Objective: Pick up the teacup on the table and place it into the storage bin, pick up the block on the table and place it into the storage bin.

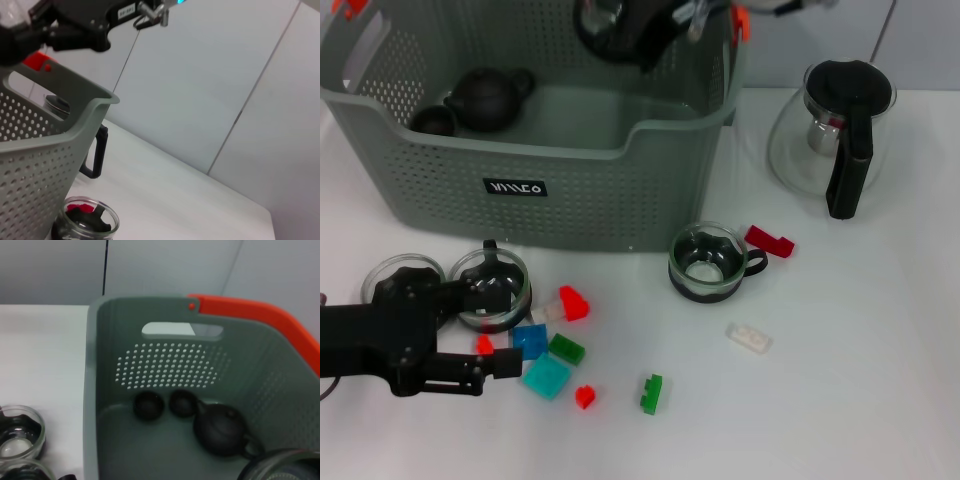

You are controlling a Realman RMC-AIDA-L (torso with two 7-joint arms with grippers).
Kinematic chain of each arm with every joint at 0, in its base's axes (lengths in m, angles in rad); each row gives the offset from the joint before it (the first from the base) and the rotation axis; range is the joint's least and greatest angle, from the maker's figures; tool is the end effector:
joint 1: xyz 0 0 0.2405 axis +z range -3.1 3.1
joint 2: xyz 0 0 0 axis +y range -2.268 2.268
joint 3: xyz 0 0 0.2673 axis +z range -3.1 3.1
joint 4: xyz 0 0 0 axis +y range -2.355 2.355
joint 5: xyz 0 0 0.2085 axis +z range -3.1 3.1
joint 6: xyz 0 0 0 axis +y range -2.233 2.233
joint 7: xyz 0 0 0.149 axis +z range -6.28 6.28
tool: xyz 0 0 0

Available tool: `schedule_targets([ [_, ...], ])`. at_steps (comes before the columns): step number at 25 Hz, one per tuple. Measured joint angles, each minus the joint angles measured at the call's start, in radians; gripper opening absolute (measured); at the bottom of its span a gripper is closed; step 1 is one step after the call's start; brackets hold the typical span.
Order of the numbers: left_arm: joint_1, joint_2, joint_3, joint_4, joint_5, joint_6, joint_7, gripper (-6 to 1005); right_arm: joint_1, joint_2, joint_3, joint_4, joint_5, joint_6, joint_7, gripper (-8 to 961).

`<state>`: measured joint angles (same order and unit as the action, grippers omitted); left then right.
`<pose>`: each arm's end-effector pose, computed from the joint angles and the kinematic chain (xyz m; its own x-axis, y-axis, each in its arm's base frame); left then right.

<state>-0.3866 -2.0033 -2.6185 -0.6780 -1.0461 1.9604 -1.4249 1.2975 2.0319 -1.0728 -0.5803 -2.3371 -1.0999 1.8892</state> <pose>-0.3047 0.2580 0.0393 0.6981 0.4605 0.5483 0.5029 -0.8604 0.0825 0.0199 0.4823 -0.0471 0.9987 -0.0502 0.0051 -0.0454 -0.9383 -0.3427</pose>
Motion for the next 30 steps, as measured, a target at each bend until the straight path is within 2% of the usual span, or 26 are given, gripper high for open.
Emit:
schedule_targets([
  [6,-0.001,-0.001,0.001,0.025,0.000,-0.004,0.032,911,0.000,0.043,-0.003,0.090,-0.005,0.102,-0.030,51],
  [12,-0.002,0.005,0.002,0.048,0.003,-0.018,0.053,910,-0.011,0.062,-0.025,0.135,-0.007,0.167,-0.040,51],
  [30,0.001,0.002,0.000,0.052,0.003,-0.028,0.062,907,-0.039,0.059,-0.041,0.146,-0.008,0.210,-0.040,52],
])
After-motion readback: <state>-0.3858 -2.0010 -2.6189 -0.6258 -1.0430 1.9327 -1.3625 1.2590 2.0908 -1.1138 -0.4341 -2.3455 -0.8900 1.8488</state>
